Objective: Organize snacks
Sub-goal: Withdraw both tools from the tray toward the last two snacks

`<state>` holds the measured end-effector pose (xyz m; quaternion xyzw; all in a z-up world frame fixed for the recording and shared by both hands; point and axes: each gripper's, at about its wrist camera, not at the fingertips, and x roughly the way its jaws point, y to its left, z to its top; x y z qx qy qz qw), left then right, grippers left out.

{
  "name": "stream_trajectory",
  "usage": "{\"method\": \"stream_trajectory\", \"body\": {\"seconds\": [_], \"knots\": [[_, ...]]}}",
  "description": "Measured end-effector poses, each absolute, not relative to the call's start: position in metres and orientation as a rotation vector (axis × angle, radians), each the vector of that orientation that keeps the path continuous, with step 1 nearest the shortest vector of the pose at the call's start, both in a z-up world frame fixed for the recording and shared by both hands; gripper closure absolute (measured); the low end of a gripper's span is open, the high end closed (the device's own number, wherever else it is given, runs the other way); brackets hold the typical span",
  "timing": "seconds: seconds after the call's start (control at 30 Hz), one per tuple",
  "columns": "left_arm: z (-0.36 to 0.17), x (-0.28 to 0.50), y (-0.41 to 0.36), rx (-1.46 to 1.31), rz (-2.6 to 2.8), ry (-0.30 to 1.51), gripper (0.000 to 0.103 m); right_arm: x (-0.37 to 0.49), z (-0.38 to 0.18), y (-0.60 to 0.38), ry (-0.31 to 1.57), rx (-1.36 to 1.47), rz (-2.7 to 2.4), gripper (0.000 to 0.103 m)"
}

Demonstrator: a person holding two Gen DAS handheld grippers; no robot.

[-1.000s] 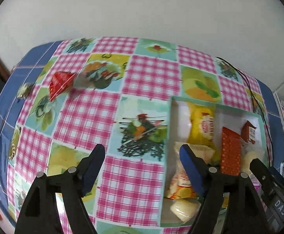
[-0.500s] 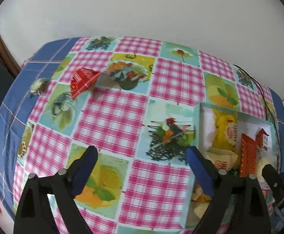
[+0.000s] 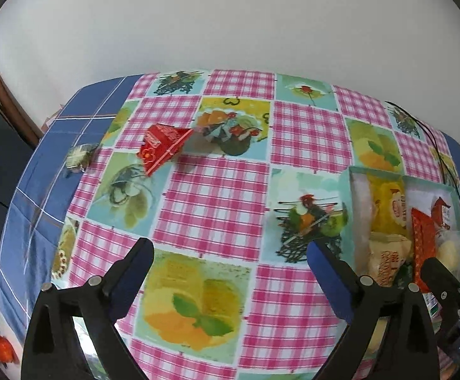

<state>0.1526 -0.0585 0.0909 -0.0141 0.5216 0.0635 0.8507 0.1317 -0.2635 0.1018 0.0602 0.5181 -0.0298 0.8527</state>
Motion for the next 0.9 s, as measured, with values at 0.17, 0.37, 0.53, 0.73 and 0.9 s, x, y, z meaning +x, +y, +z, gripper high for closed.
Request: {"method": "stream_trajectory", "body": {"seconds": [0.17, 0.37, 0.53, 0.73, 0.9], "knots": [[0.092, 0.149, -0.038, -0.016, 0.156, 1.095, 0.006, 0.132, 0.104, -0.234, 1.083, 0.079, -0.025, 0.000], [0.087, 0.145, -0.010, -0.029, 0.165, 1.105, 0.006, 0.133, 0.102, -0.199, 1.082, 0.047, 0.027, 0.000], [0.082, 0.142, 0.009, -0.033, 0.166, 1.110, 0.006, 0.134, 0.093, -0.174, 1.101, 0.022, 0.045, 0.000], [0.078, 0.142, 0.031, -0.043, 0.158, 1.114, 0.006, 0.135, 0.085, -0.150, 1.118, 0.006, 0.076, 0.000], [0.080, 0.147, 0.048, -0.045, 0.143, 1.091, 0.006, 0.137, 0.075, -0.135, 1.135, -0.014, 0.086, 0.000]]}}
